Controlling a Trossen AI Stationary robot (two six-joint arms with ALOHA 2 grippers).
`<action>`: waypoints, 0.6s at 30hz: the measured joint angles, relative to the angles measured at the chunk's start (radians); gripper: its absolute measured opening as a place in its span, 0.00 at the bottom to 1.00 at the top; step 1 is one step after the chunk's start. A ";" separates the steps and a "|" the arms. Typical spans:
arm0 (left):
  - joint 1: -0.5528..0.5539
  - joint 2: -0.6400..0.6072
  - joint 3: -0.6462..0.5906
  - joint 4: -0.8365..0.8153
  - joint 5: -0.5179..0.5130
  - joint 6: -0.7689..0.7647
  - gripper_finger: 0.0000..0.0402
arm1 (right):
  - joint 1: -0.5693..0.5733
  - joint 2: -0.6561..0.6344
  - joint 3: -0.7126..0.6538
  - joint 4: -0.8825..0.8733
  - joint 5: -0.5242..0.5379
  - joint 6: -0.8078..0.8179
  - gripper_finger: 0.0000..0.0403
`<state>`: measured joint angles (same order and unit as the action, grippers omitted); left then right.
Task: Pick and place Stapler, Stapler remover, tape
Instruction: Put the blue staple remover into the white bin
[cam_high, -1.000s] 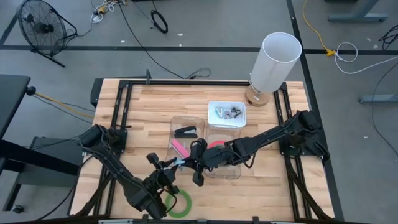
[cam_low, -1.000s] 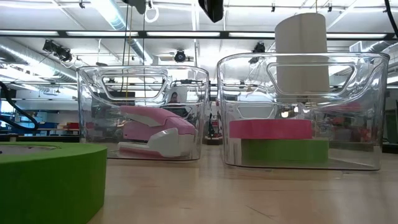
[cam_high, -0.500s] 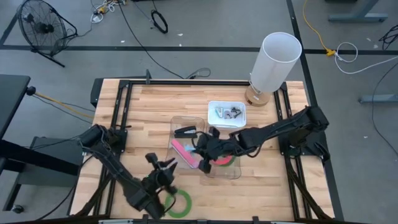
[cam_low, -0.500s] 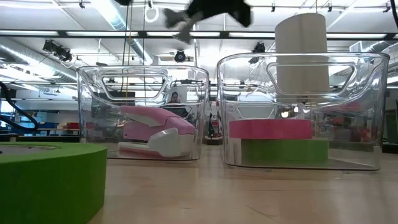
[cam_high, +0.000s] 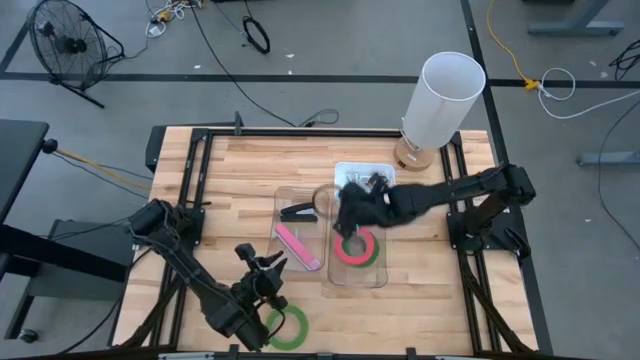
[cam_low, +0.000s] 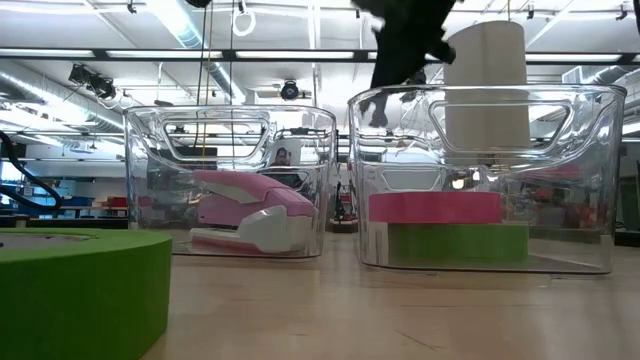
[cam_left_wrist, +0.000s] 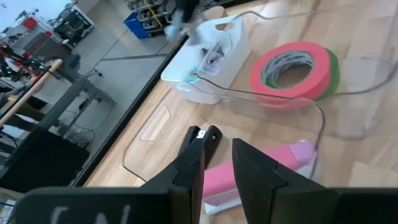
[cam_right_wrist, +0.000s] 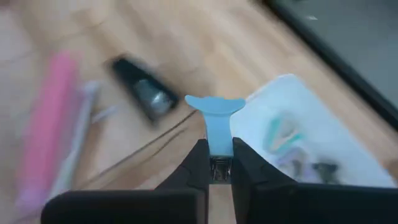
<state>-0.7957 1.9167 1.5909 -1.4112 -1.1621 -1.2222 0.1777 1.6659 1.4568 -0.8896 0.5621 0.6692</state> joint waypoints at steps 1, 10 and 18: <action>0.000 0.000 0.000 0.000 0.002 0.000 0.22 | -0.022 -0.002 -0.007 0.002 0.007 0.004 0.06; 0.001 0.000 0.000 0.004 0.012 0.004 0.22 | -0.220 -0.001 -0.103 0.029 -0.030 0.020 0.06; 0.002 0.000 0.000 0.004 0.013 0.005 0.22 | -0.320 -0.001 -0.175 0.080 -0.094 0.038 0.07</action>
<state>-0.7940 1.9167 1.5906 -1.4071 -1.1490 -1.2176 -0.1423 1.6650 1.2821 -0.8093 0.4681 0.7077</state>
